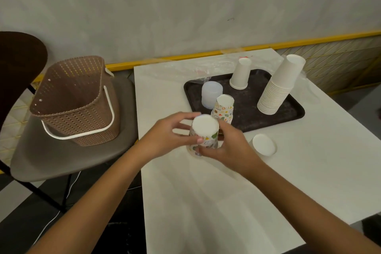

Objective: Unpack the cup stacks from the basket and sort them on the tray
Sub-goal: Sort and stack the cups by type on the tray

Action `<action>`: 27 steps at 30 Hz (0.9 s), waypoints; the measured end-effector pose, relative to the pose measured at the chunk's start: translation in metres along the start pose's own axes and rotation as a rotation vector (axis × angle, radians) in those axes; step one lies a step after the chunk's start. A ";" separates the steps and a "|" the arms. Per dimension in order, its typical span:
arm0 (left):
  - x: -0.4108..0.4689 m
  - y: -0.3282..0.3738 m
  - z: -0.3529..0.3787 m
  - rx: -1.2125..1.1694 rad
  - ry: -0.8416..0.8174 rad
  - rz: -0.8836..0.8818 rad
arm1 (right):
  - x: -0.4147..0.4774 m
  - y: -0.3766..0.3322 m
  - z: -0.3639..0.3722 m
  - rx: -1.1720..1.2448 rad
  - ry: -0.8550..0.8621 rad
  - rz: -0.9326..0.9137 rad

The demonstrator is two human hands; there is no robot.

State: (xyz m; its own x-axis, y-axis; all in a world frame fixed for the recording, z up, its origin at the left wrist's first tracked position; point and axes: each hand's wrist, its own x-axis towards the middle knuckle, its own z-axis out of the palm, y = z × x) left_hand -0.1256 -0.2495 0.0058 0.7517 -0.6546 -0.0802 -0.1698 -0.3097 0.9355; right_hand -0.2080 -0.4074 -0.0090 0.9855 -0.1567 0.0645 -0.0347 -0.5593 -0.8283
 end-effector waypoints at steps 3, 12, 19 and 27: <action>0.013 0.032 -0.007 0.033 0.044 0.087 | 0.014 -0.021 -0.029 -0.055 0.045 -0.044; 0.071 0.071 0.010 0.092 0.135 0.140 | 0.069 -0.009 -0.086 -0.131 0.003 -0.090; 0.107 0.058 0.032 0.066 0.191 0.058 | 0.102 0.031 -0.096 -0.090 -0.055 -0.085; 0.135 0.032 0.050 0.033 0.259 -0.098 | 0.134 0.077 -0.087 -0.029 -0.191 -0.086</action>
State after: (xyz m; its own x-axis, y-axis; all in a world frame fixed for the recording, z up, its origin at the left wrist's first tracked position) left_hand -0.0612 -0.3822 0.0081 0.9026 -0.4239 -0.0750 -0.1059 -0.3876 0.9157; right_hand -0.0931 -0.5419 -0.0153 0.9985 0.0486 0.0251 0.0490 -0.5876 -0.8077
